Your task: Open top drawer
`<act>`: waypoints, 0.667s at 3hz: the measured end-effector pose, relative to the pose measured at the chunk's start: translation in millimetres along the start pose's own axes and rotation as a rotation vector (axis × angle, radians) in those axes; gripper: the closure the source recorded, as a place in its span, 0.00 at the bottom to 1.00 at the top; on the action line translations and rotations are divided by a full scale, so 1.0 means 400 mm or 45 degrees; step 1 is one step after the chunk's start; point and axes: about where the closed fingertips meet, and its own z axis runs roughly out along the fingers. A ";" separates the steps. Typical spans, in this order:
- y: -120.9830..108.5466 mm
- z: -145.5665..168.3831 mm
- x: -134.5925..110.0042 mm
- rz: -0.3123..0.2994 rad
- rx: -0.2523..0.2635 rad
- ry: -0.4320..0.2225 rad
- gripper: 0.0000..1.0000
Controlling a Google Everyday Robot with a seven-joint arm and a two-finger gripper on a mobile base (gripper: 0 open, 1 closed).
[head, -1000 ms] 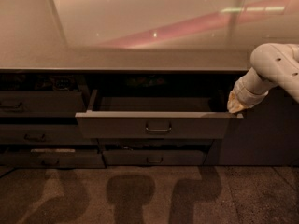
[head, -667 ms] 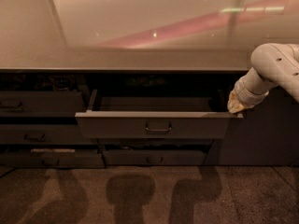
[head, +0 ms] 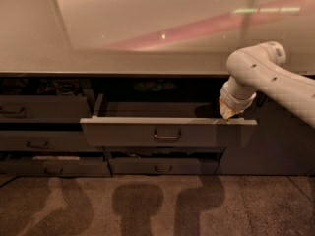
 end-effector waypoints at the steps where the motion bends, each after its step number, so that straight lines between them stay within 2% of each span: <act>1: -0.039 -0.009 -0.071 -0.057 -0.035 0.102 1.00; 2: -0.035 -0.001 -0.070 -0.052 -0.039 0.104 1.00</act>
Offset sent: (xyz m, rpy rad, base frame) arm 0.0005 0.0277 0.0025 -0.0789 -0.0076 0.0169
